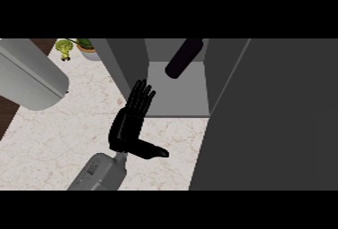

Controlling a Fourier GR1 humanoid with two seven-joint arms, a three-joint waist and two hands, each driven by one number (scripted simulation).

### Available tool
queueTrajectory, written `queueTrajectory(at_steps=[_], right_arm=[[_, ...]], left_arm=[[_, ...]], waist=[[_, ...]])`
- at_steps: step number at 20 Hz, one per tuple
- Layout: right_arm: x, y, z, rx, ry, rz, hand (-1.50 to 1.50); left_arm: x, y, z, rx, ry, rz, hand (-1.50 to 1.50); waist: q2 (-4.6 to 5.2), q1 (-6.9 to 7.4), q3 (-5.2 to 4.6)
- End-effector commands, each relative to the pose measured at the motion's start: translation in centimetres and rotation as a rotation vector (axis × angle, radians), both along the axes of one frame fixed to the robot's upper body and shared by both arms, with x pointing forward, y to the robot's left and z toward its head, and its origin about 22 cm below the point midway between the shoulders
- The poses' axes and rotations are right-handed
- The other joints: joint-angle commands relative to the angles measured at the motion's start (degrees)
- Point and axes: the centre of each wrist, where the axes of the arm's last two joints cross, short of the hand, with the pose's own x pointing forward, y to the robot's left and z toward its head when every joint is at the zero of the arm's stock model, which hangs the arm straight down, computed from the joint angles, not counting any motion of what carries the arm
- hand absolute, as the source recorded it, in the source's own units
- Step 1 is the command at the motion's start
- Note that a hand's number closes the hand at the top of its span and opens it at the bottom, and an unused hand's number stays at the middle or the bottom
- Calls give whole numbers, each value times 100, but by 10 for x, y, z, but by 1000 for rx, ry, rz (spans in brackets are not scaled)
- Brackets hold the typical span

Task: Pick up the wine, place it into the cabinet and close the cabinet

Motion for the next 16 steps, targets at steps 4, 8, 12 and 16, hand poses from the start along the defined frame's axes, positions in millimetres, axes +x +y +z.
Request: queueTrajectory(at_steps=[4,8,12,16], right_arm=[[-24,-3,45,34,13,158,-150],[-28,4,41,77,52,265,-150],[-31,8,36,-16,124,439,150],[-35,8,44,-41,91,542,150]], left_arm=[[-40,41,-5,-36,3,16,-150],[-45,67,-10,-11,-35,59,-150],[-42,107,-1,14,-75,92,-150],[-41,115,22,32,-86,104,-150]], waist=[[26,-24,1],[32,-21,-5],[38,18,-12],[31,-24,-2]])
